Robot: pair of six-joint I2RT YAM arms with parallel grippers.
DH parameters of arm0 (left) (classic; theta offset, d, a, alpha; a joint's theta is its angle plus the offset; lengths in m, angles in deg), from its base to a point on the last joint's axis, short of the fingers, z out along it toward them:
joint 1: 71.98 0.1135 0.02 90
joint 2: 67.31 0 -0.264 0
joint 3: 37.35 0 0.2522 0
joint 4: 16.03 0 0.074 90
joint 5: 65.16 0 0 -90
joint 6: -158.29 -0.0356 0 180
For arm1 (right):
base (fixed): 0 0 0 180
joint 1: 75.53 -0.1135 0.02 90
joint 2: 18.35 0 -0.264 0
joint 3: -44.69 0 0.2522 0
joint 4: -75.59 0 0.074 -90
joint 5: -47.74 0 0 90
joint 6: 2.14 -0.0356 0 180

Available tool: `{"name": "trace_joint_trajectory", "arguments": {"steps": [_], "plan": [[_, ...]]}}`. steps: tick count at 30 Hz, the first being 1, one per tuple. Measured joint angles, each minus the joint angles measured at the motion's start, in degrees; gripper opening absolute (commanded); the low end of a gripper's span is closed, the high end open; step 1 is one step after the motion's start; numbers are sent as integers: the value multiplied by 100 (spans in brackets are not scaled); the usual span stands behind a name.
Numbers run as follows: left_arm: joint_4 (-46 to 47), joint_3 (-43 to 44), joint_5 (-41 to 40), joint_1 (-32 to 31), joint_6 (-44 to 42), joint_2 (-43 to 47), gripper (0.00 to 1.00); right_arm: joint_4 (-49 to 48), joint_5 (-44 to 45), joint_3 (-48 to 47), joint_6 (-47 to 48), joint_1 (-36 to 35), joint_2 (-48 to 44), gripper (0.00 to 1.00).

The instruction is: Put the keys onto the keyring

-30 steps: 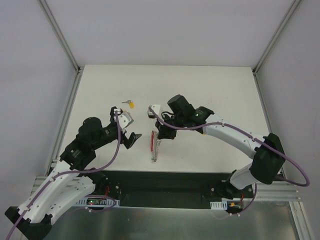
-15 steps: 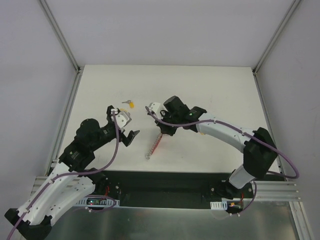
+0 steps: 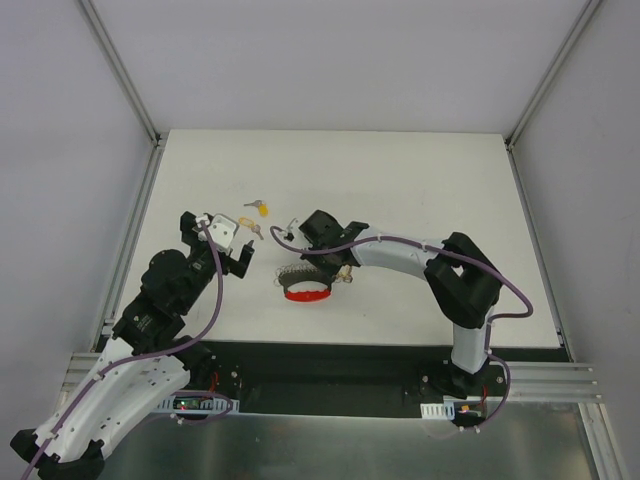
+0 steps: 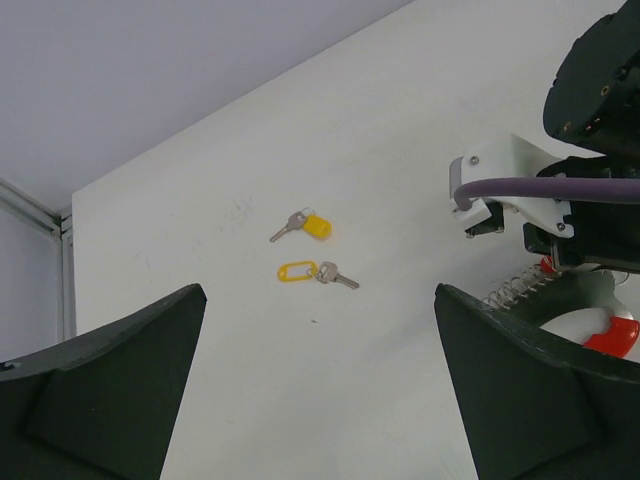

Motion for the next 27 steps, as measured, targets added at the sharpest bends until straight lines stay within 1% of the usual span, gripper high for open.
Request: {"name": "trace_joint_trajectory", "arguments": {"steps": [4,5,8,10,12,20,27], "plan": [[2,0,-168,0,0,-13,99,-37,166,-103,-133,-28,4,8],[4,0,-190,0,2,-15,99,-50,190,-116,-162,-28,4,12],[4,0,-197,0,2,-13,99,-66,232,-144,-251,-28,11,18],[4,0,-199,0,2,-13,99,-70,256,-155,-289,-28,11,19],[4,0,-199,0,2,-13,99,-76,264,-164,-306,-26,11,24],[4,0,-199,0,2,-13,99,-87,118,-149,-391,127,-4,24],[4,0,-201,0,2,-13,99,-313,-155,358,-387,396,-490,24]]}}
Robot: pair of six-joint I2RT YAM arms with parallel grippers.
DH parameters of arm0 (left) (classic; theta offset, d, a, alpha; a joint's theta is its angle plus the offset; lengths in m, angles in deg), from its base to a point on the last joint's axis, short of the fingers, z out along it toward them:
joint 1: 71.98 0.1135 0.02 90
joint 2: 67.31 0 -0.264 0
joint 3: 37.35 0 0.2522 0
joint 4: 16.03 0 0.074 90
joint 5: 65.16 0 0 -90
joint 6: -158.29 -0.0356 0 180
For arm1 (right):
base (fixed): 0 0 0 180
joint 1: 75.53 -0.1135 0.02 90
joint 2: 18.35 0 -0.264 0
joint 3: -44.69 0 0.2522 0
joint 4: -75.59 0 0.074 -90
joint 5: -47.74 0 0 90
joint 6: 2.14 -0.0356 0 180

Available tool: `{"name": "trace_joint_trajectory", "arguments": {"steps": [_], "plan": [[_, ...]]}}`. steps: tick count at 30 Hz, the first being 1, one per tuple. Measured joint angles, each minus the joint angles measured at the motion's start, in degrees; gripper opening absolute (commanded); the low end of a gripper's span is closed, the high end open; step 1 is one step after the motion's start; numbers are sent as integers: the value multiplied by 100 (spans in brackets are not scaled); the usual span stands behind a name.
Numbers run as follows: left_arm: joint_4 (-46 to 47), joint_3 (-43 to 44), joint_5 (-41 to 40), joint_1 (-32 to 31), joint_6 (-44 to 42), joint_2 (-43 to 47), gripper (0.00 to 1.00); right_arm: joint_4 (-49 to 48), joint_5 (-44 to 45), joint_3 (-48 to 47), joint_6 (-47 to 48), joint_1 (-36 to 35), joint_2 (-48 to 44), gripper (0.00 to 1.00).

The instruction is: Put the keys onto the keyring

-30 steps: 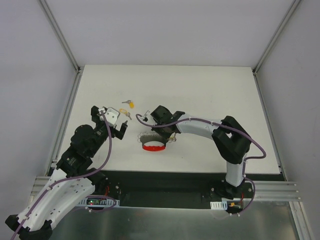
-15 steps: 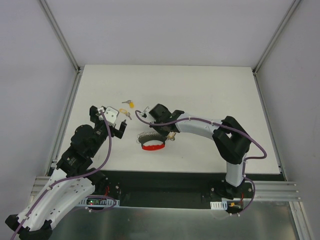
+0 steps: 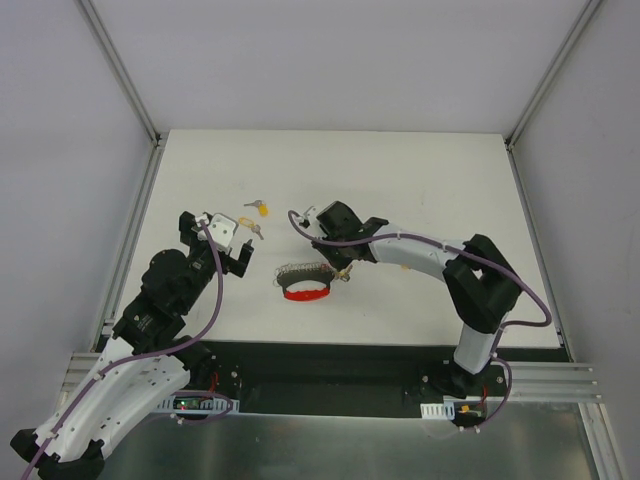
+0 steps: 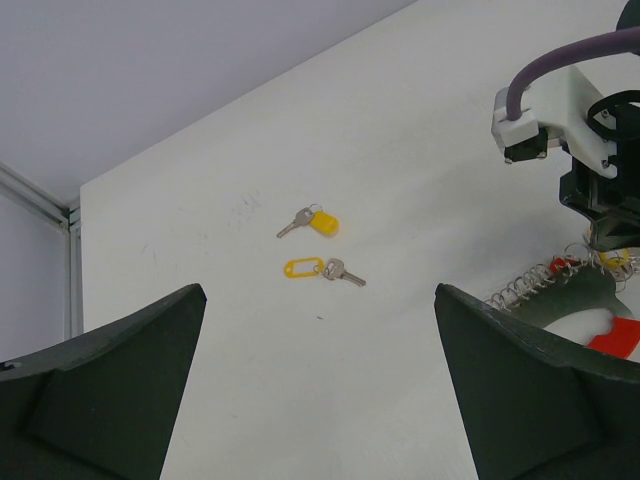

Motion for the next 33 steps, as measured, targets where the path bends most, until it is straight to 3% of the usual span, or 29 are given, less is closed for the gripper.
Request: {"name": "trace_joint_trajectory", "arguments": {"steps": [9,23,33], "plan": [[0,0,2,0,0,0,99,-330,-297,446,-101,31,-164,25],[0,0,-2,0,0,0,99,-710,-850,544,-2175,852,-339,28],[0,0,-2,0,0,0,99,-439,-1508,35,-2726,966,9,27]]}}
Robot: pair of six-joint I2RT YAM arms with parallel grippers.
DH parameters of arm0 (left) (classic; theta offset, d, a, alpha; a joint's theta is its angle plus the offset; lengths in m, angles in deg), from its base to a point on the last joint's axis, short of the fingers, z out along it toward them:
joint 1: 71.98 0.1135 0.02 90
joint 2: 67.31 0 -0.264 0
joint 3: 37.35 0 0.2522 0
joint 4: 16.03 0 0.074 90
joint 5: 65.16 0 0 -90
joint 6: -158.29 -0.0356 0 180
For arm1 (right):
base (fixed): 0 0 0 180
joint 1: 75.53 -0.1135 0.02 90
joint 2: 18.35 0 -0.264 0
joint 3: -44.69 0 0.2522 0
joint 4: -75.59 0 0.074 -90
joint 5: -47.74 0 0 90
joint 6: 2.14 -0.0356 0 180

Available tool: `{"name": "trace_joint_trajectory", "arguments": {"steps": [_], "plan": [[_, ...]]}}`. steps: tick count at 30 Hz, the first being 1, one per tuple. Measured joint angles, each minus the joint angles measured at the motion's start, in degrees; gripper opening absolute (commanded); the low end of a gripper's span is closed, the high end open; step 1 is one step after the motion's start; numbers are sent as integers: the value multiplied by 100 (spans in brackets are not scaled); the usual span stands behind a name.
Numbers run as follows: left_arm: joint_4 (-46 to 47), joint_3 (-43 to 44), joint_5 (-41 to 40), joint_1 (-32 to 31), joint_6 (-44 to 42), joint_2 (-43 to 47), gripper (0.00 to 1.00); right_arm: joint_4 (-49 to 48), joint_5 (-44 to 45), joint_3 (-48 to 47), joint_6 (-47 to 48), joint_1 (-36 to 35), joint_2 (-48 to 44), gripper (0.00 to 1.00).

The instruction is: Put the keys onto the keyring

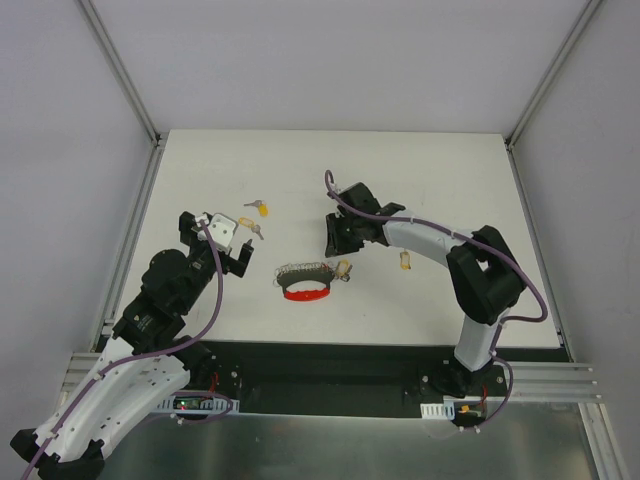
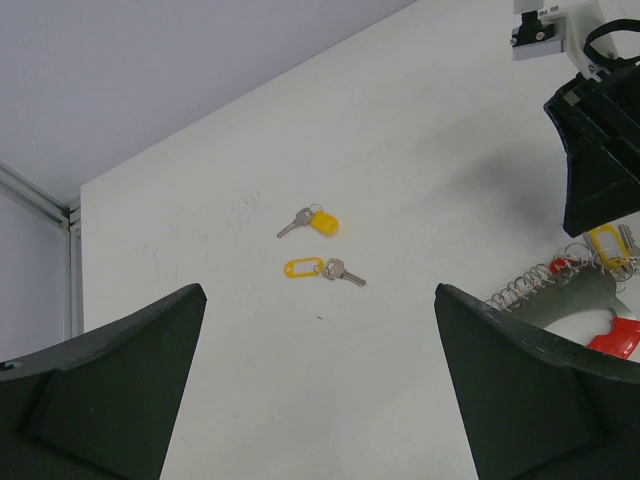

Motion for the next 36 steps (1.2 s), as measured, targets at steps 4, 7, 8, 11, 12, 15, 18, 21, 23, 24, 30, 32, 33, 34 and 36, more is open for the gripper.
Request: {"name": "trace_joint_trajectory", "arguments": {"steps": [4,7,8,11,12,15,18,21,23,24,30,32,33,34,36], "plan": [[0,0,0,0,0,0,99,131,-37,-127,-50,15,170,26],[0,0,0,0,0,0,99,249,-33,-166,-79,31,282,26],[0,0,0,0,0,0,99,271,-33,-181,-81,31,315,26],[0,0,0,0,0,0,99,339,-37,-234,-85,31,437,25],[0,0,0,0,0,0,99,361,-42,-247,-85,31,470,24],[0,0,2,0,0,0,99,393,-59,-284,-87,31,544,21],[0,0,2,0,0,0,99,396,-79,-310,-90,31,601,18],[0,0,2,0,0,0,99,402,-87,-321,-94,31,654,16],[0,0,2,0,0,0,99,411,-98,-358,-103,37,704,14],[0,0,2,2,0,0,99,415,-103,-374,-103,37,726,12],[0,0,4,0,4,0,99,398,-111,-398,-127,39,769,1],[0,0,4,0,11,0,99,378,-116,-398,-129,39,769,1],[0,0,4,0,17,0,99,369,-111,-398,-125,39,763,1],[0,0,4,0,28,0,99,352,-98,-391,-120,39,741,1],[0,0,9,0,81,0,99,264,-72,-306,-79,39,621,1]]}}
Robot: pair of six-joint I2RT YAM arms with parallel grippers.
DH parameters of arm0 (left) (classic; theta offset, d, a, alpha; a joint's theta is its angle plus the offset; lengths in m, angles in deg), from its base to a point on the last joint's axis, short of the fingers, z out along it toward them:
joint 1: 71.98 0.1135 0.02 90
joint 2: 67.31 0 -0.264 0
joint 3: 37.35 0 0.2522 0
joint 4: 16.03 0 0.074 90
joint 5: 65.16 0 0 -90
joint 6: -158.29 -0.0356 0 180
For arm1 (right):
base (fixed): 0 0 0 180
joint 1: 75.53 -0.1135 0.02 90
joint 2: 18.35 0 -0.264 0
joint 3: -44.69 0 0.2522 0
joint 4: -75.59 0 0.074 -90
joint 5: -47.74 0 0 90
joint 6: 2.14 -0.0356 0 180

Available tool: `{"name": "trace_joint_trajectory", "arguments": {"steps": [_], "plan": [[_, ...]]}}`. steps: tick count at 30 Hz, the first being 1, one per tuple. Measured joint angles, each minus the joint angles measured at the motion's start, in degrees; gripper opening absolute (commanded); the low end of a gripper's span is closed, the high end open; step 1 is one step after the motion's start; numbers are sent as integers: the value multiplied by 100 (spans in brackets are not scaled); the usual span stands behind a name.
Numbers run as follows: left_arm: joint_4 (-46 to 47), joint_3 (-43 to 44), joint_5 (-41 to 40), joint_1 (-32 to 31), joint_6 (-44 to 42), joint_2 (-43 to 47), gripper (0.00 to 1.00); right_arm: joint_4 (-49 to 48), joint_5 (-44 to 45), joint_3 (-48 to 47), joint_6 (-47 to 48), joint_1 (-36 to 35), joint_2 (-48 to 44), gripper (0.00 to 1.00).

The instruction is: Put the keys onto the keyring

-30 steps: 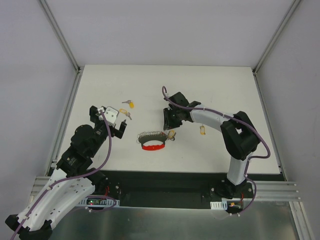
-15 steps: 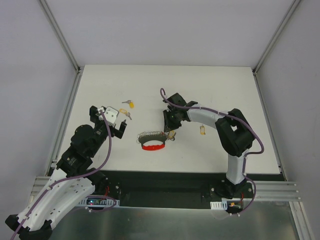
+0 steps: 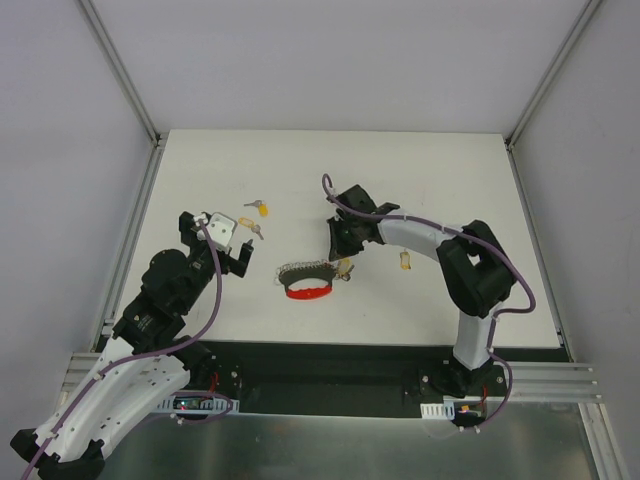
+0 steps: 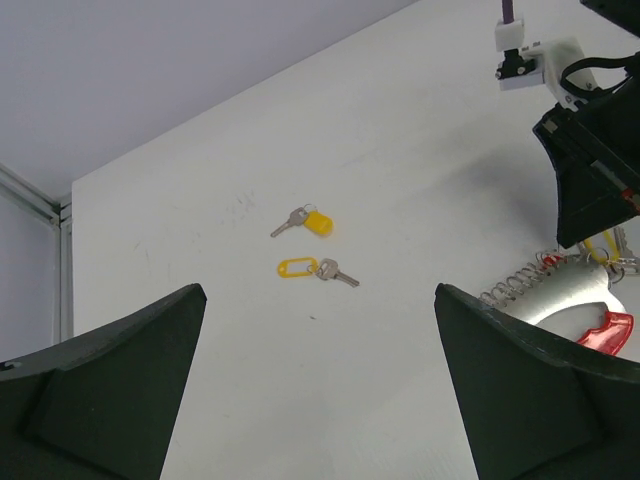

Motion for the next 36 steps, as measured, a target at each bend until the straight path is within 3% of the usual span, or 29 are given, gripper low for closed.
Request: {"name": "trace_joint_trajectory", "arguments": {"steps": [10,16,20,28,36], "plan": [[-2,76,219,2,529,-387,99,-597,402,378,1062,-175,-1716,1],[42,343,684,2,831,-575,99,-1655,492,1137,2055,-699,-3130,1],[153,654,1075,2,946,-697,99,-2411,511,1558,2319,-688,-3753,1],[752,918,2002,4,1161,-1086,99,-3622,46,1978,2083,-422,-4354,1],[1921,758,3027,39,1604,-1307,97,-4378,-793,2356,1504,-20,-4830,1]]}}
